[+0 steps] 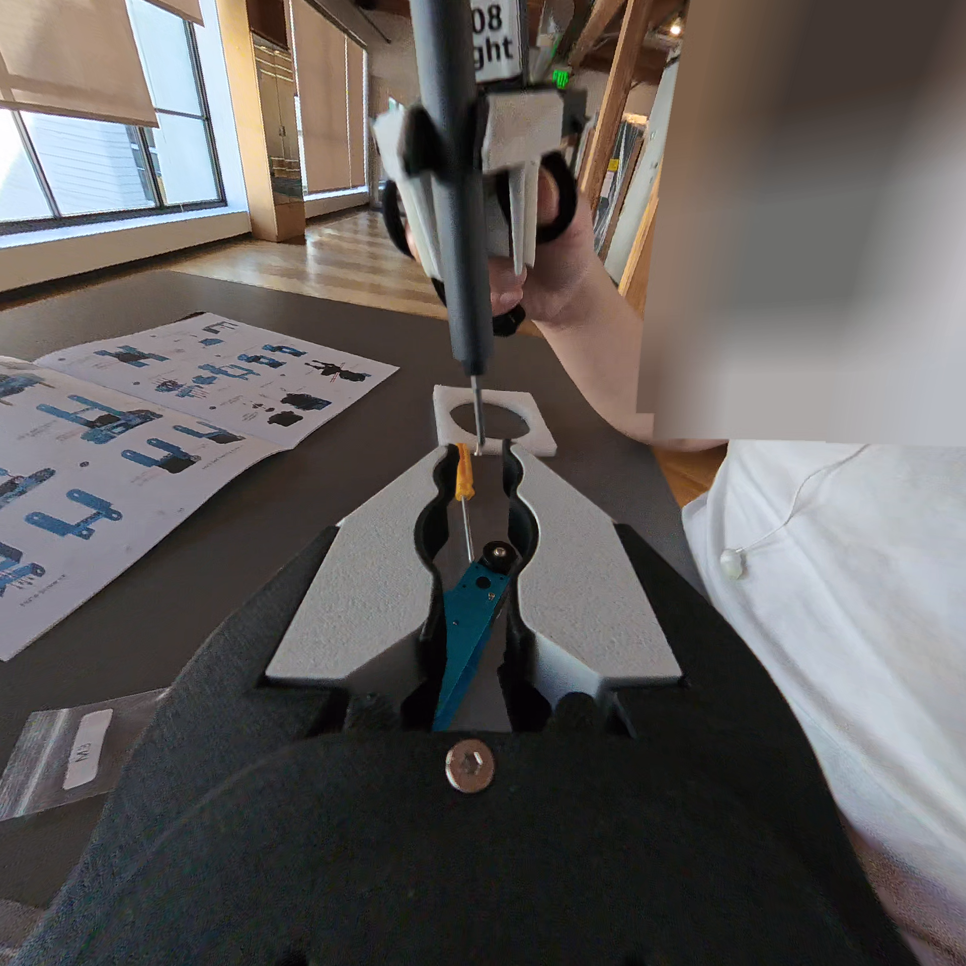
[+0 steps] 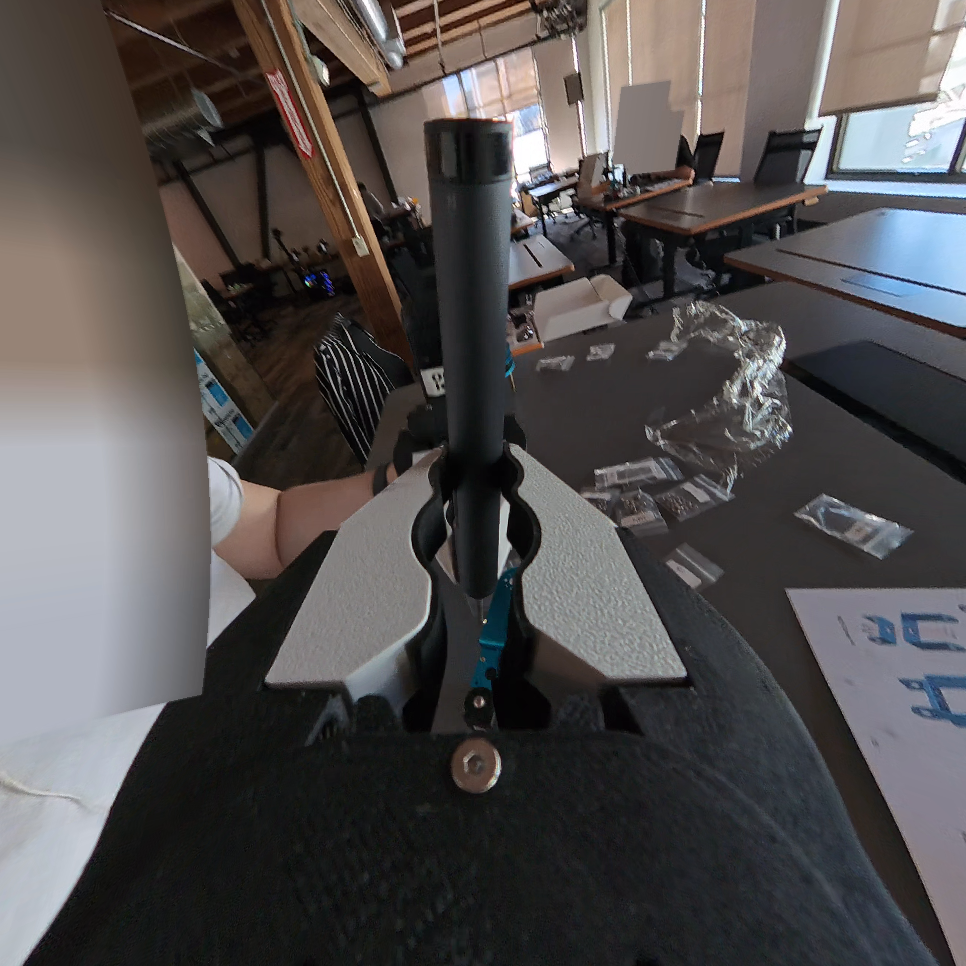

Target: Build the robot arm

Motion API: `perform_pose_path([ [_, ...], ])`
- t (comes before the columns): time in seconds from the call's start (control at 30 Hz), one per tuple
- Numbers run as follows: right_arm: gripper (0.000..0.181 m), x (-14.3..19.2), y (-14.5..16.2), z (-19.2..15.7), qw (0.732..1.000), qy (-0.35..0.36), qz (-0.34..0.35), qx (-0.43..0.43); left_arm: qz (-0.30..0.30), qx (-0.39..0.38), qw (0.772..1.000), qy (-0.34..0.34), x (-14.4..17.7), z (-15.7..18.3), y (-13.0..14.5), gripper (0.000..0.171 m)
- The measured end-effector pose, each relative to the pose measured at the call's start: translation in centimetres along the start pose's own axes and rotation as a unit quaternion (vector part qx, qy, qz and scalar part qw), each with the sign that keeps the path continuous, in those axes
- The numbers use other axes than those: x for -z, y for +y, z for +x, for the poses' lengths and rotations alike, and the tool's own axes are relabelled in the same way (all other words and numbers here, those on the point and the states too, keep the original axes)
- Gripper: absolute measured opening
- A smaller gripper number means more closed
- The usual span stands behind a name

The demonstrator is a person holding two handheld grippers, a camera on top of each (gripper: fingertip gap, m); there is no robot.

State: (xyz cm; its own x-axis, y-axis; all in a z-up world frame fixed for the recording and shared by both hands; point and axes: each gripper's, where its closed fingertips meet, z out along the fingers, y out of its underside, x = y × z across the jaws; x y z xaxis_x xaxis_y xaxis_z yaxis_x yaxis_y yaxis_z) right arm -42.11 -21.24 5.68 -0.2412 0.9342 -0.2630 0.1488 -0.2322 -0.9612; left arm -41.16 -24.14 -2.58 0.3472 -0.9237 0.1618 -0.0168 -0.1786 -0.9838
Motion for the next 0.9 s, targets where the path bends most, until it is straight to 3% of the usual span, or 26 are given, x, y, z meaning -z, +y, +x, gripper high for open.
perform_pose_path([
  [0.17, 0.017, 0.3, -1.7, -0.9, 0.999, -0.031, 0.014, -0.005, 0.060, -0.007, 0.998, 0.023, 0.2, 1.2, -2.3, 0.010],
  [0.33, 0.016, -0.1, -2.1, -1.6, 0.999, -0.052, 0.010, -0.006, -0.009, -0.071, 0.997, 0.009, -0.9, 1.6, -2.2, 0.011],
  [0.6, 0.017, -0.1, -2.0, -1.8, 0.998, -0.059, 0.005, -0.003, -0.070, -0.081, 0.994, 0.019, -2.0, 1.3, -1.2, 0.004],
  [0.77, 0.017, 0.1, -1.6, -1.4, 0.999, -0.050, -0.002, 0.000, -0.076, -0.064, 0.995, 0.019, -2.3, 0.9, -0.5, 0.001],
  [0.9, 0.017, 0.4, -1.8, -1.1, 0.999, -0.041, 0.002, 0.003, -0.044, -0.015, 0.999, 0.020, -2.0, 0.3, -0.6, 0.000],
])
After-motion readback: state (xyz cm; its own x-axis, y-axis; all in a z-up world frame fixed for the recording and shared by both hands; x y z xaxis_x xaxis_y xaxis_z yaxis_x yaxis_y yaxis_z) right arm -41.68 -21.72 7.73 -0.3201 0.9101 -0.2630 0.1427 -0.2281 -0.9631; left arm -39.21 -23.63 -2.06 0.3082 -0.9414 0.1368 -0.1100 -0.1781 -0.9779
